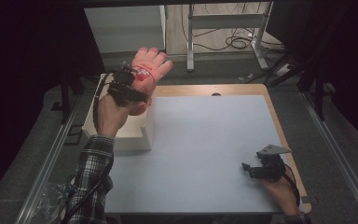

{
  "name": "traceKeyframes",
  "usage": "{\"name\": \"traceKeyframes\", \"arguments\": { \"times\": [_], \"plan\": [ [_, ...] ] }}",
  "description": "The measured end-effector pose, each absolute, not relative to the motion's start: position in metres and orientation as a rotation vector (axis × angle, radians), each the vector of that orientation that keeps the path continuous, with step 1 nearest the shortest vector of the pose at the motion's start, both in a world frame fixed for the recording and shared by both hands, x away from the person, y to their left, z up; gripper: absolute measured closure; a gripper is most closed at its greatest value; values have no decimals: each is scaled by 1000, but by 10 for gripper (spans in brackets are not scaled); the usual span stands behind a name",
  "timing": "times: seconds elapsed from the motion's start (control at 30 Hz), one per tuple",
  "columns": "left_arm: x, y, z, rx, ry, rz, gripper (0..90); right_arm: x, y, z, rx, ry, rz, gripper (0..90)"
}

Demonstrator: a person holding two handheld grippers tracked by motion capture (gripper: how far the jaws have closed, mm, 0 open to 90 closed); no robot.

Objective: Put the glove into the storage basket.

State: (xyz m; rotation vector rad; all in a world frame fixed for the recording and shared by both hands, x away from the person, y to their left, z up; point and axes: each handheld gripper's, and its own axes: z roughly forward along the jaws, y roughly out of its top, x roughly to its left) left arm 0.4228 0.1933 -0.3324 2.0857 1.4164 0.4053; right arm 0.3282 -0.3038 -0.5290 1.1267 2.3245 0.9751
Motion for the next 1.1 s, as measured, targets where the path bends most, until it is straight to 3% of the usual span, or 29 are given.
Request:
{"name": "traceKeyframes", "arguments": {
  "times": [0.63, 1.1],
  "plan": [
    [445, 246, -421, 2011, 1624, 360, 537, 328, -304, -529, 1127, 2323, 973, 198],
    [466, 241, -469, 2045, 1697, 284, 521, 328, -304, -529, 1126, 2323, 974, 198]
  ]
}}
